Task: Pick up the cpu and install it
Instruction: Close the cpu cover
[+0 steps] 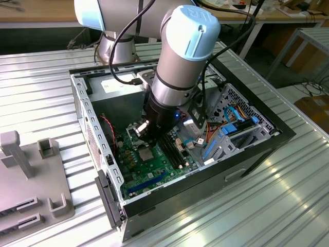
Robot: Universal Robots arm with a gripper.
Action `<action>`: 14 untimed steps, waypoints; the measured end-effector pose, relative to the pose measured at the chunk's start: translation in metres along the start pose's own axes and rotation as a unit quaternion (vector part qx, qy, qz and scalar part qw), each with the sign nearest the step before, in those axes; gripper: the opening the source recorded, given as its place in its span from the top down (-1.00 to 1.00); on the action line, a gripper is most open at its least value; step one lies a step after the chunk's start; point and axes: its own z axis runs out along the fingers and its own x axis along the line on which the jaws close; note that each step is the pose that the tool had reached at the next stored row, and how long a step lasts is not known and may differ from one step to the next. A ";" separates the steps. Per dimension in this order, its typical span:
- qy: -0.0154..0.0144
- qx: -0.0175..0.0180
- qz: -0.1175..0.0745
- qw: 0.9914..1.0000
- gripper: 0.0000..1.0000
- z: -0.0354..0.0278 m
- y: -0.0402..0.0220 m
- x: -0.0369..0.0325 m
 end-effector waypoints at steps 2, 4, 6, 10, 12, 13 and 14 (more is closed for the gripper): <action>0.000 0.000 0.000 1.000 0.79 -0.0054 0.0008 0.0000; 0.000 0.000 -0.001 1.000 0.79 -0.0125 0.0018 0.0002; 0.000 0.000 -0.002 1.000 0.79 -0.0186 0.0026 0.0002; 0.000 0.000 -0.002 1.000 0.79 -0.0204 0.0030 0.0002; 0.000 0.000 -0.002 1.000 0.79 -0.0204 0.0030 0.0003; 0.000 0.000 -0.002 1.000 0.79 -0.0204 0.0030 0.0003; 0.000 0.000 -0.002 1.000 0.79 -0.0204 0.0030 0.0003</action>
